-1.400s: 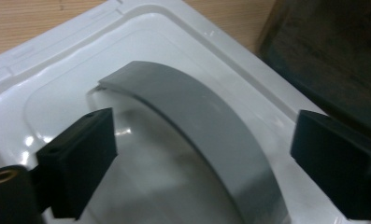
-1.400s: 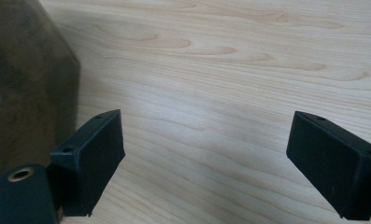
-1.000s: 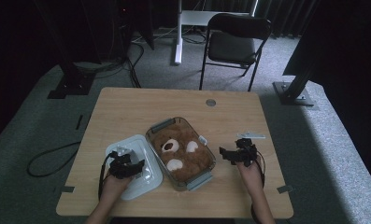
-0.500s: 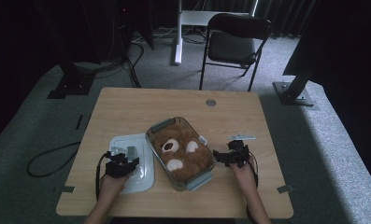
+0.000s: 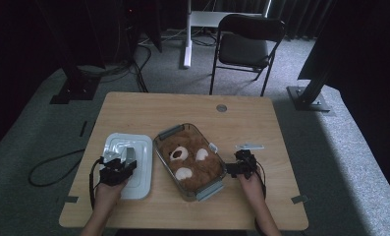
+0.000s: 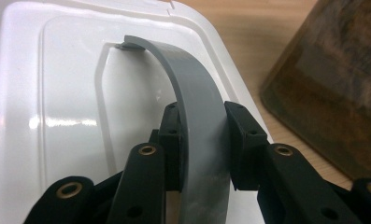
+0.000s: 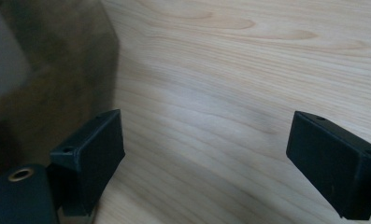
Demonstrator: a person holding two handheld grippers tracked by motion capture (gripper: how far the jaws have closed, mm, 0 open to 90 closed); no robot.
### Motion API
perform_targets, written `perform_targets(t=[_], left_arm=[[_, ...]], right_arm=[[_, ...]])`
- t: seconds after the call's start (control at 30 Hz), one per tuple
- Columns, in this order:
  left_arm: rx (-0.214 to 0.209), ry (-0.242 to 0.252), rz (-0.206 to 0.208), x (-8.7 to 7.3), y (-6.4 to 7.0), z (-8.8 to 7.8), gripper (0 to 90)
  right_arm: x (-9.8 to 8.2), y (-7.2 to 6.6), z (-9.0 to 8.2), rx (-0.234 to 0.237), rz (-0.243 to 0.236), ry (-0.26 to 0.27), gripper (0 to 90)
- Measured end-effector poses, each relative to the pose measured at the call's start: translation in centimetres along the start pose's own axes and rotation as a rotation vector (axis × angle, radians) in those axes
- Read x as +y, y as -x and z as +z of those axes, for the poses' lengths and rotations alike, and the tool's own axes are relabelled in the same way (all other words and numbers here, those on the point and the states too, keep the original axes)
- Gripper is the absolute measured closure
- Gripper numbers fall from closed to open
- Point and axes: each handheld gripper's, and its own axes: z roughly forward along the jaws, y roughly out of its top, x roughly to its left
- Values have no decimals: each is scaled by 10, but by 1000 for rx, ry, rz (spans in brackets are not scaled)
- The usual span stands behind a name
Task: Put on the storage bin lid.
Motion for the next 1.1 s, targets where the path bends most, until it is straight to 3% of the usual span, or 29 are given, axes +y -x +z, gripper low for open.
perform_targets(t=[0.37, 0.6, 0.77, 1.1], left_arm=[[-13, 78, -15, 11, -6, -29, 716], [-39, 151, 2, 24, 2, -53, 716], [-53, 197, 13, 32, 6, -68, 717], [-169, 252, 38, 43, 26, -92, 716]], right_arm=[[-5, -5, 3, 74, 15, 23, 131], [-9, -20, 6, 164, -41, 27, 128], [-11, -30, 12, 172, -50, 14, 127], [-17, -53, 20, 196, -91, 1, 128]])
